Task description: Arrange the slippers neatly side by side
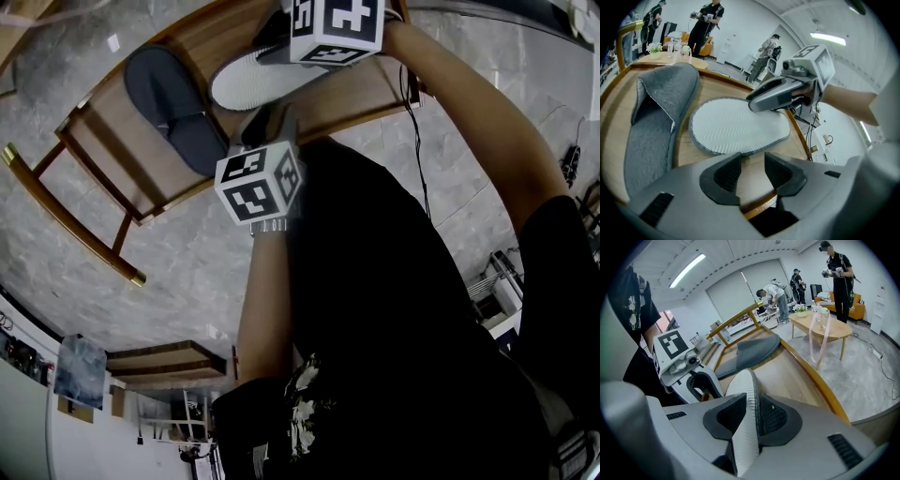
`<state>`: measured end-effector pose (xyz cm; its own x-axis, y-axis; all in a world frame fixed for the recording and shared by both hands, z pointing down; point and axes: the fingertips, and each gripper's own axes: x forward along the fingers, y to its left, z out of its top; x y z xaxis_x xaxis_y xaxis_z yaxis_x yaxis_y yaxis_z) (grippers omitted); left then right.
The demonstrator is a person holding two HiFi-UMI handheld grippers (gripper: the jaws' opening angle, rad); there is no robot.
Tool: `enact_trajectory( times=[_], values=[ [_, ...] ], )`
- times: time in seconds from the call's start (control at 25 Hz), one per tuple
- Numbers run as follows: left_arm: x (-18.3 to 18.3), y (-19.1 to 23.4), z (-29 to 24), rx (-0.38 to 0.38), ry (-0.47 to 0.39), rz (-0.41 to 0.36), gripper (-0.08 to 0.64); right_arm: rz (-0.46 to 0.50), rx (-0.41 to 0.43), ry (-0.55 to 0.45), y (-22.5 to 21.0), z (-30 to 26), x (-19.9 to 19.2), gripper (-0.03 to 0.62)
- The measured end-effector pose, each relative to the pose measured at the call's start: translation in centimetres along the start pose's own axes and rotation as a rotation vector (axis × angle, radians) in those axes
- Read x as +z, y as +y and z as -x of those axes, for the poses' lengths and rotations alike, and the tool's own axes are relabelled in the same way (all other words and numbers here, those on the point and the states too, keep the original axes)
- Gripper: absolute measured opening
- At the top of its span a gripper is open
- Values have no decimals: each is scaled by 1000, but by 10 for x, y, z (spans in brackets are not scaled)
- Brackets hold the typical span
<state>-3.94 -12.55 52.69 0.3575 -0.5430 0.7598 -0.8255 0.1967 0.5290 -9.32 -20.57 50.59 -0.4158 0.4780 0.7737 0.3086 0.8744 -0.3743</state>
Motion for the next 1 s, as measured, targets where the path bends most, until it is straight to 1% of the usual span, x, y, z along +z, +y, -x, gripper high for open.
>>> enact_trajectory(
  times=[0.16,0.32,0.44,0.68,0.88,1.0],
  values=[
    [8,0,-4,-30,12,-30,150,-57,-47,-34,3,13,-1,70],
    [9,10,0,-36,44,-48,156,-167,-101,-119,4,22,0,54],
    [12,10,1,-49,55,-80,156,-250,-140,-185,13,31,-9,46],
    [25,14,-3,-50,80,-168,156,-391,-272,-309,20,45,-14,37],
    [40,6,-15,-69,88,-216,156,-499,-382,-373,26,63,-23,30],
    [52,-1,-23,-90,86,-252,156,-551,-464,-391,29,74,-25,26]
  ],
)
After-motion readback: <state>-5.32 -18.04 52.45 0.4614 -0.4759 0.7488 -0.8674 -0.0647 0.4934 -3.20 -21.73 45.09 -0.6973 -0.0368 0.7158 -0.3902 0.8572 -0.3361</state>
